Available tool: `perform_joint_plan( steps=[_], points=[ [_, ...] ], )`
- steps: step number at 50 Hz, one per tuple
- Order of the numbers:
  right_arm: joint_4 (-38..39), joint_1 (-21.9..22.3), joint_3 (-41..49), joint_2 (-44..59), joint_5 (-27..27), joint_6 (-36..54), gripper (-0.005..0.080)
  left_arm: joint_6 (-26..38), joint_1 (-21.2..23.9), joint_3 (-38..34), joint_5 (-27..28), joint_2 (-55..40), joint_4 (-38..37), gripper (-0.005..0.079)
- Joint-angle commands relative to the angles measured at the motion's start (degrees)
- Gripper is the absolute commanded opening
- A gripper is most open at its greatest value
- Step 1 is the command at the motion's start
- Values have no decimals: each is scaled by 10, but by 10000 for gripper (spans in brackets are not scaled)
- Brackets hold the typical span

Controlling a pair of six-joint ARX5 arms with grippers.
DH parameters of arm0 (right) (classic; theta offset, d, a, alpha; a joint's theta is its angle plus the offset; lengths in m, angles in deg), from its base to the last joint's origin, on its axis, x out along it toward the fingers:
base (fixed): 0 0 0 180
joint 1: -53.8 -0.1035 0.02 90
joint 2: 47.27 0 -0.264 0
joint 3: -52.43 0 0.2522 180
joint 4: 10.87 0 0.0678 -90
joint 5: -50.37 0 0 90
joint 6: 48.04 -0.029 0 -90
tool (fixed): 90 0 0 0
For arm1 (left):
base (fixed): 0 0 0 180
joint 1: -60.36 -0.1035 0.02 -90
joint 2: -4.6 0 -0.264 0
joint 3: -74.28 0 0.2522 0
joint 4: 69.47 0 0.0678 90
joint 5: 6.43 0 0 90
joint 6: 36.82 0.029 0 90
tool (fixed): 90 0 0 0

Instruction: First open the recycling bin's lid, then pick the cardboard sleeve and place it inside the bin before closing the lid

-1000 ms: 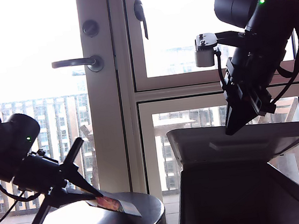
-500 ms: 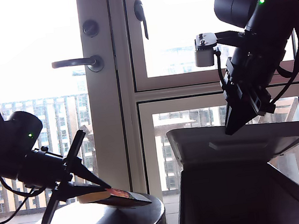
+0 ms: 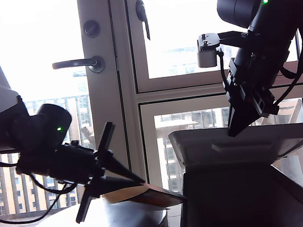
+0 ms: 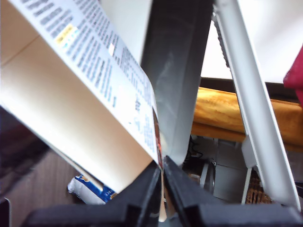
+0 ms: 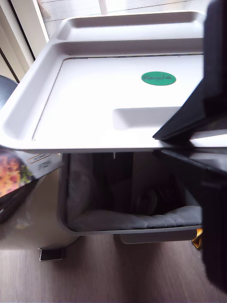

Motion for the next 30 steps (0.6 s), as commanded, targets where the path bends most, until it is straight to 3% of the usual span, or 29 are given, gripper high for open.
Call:
perform_joint_plan(
  steps=[1, 15, 30],
  points=[
    [19, -1, -6, -1, 0, -4, -13, -3, 16, -3, -3, -12, 6, -22],
    [19, -1, -6, -1, 0, -4, -13, -19, 87, -3, -40, -12, 27, -22],
    [21, -1, -6, -1, 0, -4, -13, -33, 137, 0, -125, -12, 26, -22]
  ],
)
